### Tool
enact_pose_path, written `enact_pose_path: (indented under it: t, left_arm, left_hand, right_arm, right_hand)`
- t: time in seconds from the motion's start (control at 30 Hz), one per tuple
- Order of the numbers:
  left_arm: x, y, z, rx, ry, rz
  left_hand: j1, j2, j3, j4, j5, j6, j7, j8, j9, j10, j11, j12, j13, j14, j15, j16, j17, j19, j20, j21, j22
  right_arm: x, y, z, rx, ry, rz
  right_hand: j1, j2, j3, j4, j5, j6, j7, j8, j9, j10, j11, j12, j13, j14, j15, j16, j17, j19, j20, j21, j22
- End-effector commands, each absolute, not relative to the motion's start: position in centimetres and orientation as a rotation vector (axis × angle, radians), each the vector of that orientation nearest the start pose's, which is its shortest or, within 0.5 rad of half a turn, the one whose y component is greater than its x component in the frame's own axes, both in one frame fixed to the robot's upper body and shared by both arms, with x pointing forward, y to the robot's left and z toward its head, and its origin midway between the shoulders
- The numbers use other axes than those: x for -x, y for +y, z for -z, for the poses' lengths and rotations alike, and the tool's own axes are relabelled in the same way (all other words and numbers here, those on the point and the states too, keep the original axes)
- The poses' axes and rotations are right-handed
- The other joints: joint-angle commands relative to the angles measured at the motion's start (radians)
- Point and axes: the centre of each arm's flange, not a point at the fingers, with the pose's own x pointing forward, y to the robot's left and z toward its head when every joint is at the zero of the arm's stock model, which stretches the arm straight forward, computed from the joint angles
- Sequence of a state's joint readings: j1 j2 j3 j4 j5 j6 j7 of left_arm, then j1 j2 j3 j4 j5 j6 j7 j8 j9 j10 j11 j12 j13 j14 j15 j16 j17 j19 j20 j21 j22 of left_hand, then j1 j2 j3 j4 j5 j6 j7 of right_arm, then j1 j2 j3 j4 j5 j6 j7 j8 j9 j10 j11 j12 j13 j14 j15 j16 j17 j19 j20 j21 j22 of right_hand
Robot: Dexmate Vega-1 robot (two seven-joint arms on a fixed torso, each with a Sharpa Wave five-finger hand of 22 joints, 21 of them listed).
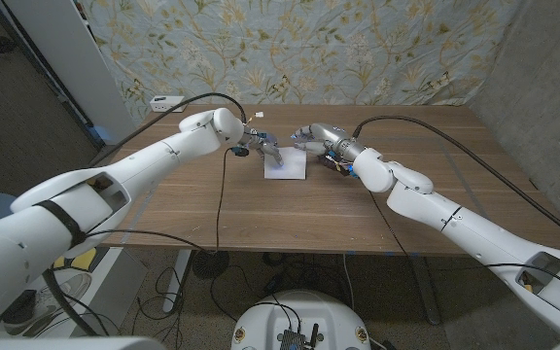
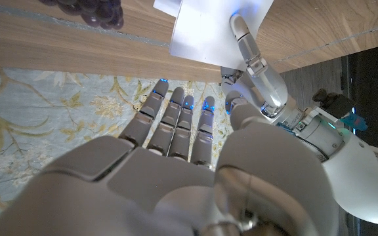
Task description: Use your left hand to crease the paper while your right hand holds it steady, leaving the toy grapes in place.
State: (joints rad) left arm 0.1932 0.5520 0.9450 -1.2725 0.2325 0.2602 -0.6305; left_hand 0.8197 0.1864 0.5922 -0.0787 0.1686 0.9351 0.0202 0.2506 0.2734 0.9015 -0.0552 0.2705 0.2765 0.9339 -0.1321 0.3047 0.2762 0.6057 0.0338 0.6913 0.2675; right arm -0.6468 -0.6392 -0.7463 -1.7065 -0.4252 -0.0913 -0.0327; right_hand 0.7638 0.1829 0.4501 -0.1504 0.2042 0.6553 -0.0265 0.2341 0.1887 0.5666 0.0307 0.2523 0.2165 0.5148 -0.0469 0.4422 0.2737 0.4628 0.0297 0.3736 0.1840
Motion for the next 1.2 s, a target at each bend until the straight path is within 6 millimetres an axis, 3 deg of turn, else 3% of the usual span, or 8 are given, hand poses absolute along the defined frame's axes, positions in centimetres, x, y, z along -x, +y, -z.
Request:
enact_pose_path:
  t: [0.03, 0.17, 0.3, 0.57, 0.83, 0.9, 1.1, 1.2]
  left_arm:
    - [-69.1, 15.5, -7.9, -1.376, -0.112, 0.520]
    - [-69.1, 15.3, -7.9, -1.382, -0.116, 0.515]
    - [-69.1, 15.2, -7.9, -1.395, -0.119, 0.507]
    - [-68.7, 15.0, -8.1, -1.450, -0.139, 0.469]
    - [-68.4, 14.6, -8.1, -1.532, -0.163, 0.428]
    - [-68.4, 14.5, -8.1, -1.541, -0.166, 0.419]
    - [-68.3, 14.1, -8.0, -1.606, -0.193, 0.384]
    - [-68.2, 14.0, -8.0, -1.646, -0.211, 0.356]
  left_hand:
    - [0.002, 0.008, 0.001, 0.006, 0.007, 0.009, -0.011, 0.006, 0.009, -0.003, 0.003, 0.005, 0.008, -0.010, -0.012, 0.006, 0.008, -0.012, -0.002, 0.012, 0.005]
    - [0.002, 0.005, 0.002, 0.006, 0.007, 0.004, -0.012, 0.004, 0.013, -0.010, 0.009, 0.003, 0.012, -0.016, -0.014, 0.005, 0.011, -0.021, -0.001, 0.017, 0.007]
    - [0.003, 0.000, 0.001, 0.002, 0.008, -0.015, -0.015, -0.004, 0.015, -0.024, 0.006, -0.002, 0.016, -0.027, -0.011, 0.004, 0.015, -0.025, 0.000, 0.025, 0.008]
    - [-0.021, -0.026, -0.024, 0.003, 0.004, -0.162, -0.019, -0.063, 0.003, -0.066, 0.011, -0.018, 0.031, -0.038, -0.011, 0.011, 0.032, -0.056, 0.004, 0.051, 0.014]
    - [-0.029, -0.042, -0.054, -0.010, 0.001, -0.201, -0.028, -0.067, -0.007, -0.086, -0.001, -0.024, 0.038, -0.054, -0.013, 0.025, 0.058, -0.091, 0.006, 0.057, 0.017]
    - [-0.027, -0.041, -0.059, -0.015, 0.001, -0.195, -0.030, -0.063, -0.009, -0.081, -0.004, -0.021, 0.040, -0.053, -0.015, 0.032, 0.067, -0.093, 0.009, 0.061, 0.017]
    - [0.006, -0.038, -0.092, -0.057, 0.000, -0.178, -0.058, -0.049, -0.024, -0.051, -0.013, -0.003, 0.062, -0.030, -0.035, 0.101, 0.136, -0.112, 0.009, 0.086, 0.023]
    - [0.026, -0.038, -0.103, -0.074, 0.000, -0.177, -0.059, -0.049, -0.029, -0.053, -0.012, 0.001, 0.075, -0.043, -0.034, 0.124, 0.168, -0.132, 0.008, 0.092, 0.026]
  right_arm:
    - [-59.7, -10.9, -2.9, 1.310, -0.767, -0.225]
    - [-60.2, -10.6, -2.7, 1.326, -0.723, -0.277]
    - [-60.6, -10.3, -2.6, 1.334, -0.688, -0.319]
    - [-61.0, -9.8, -2.5, 1.348, -0.677, -0.347]
    - [-61.4, -9.5, -2.3, 1.352, -0.662, -0.366]
    - [-61.5, -9.4, -2.4, 1.354, -0.662, -0.365]
    - [-61.9, -9.1, -2.6, 1.364, -0.649, -0.381]
    - [-62.1, -8.9, -2.6, 1.368, -0.640, -0.387]
  right_hand:
    - [0.022, -0.003, 0.003, 0.001, 0.005, 0.105, -0.003, 0.023, 0.001, 0.094, 0.000, 0.032, 0.006, 0.092, -0.062, 0.054, 0.022, 0.042, 0.001, 0.020, 0.007]
    - [0.029, -0.004, 0.021, -0.001, 0.011, 0.107, -0.004, 0.013, 0.000, 0.085, -0.008, 0.024, 0.005, 0.079, -0.065, 0.028, 0.001, 0.045, 0.000, 0.024, 0.007]
    - [0.014, 0.008, 0.043, 0.026, 0.017, 0.071, -0.009, -0.017, 0.000, 0.047, -0.009, -0.001, 0.002, 0.031, -0.054, -0.017, -0.019, 0.014, 0.002, 0.014, 0.007]
    - [0.006, 0.006, 0.049, 0.034, 0.019, 0.058, -0.009, -0.026, 0.000, 0.034, -0.010, -0.009, 0.001, 0.019, -0.056, -0.029, -0.023, 0.006, 0.002, 0.011, 0.006]
    - [0.006, 0.000, 0.052, 0.031, 0.019, 0.050, -0.007, -0.032, 0.000, 0.022, -0.014, -0.017, 0.000, 0.007, -0.053, -0.038, -0.028, 0.008, 0.001, 0.012, 0.005]
    - [0.008, -0.001, 0.052, 0.028, 0.019, 0.034, -0.003, -0.040, 0.000, -0.002, -0.003, -0.028, 0.000, -0.016, -0.049, -0.048, -0.028, -0.004, -0.001, 0.007, 0.004]
    - [0.006, -0.002, 0.048, 0.028, 0.017, 0.024, -0.005, -0.044, 0.001, -0.011, -0.013, -0.033, 0.000, -0.027, -0.048, -0.049, -0.025, -0.008, -0.001, 0.006, 0.004]
    - [0.002, -0.002, 0.047, 0.031, 0.017, 0.022, -0.004, -0.044, 0.001, -0.012, -0.014, -0.033, 0.000, -0.026, -0.049, -0.051, -0.026, -0.009, -0.002, 0.005, 0.004]
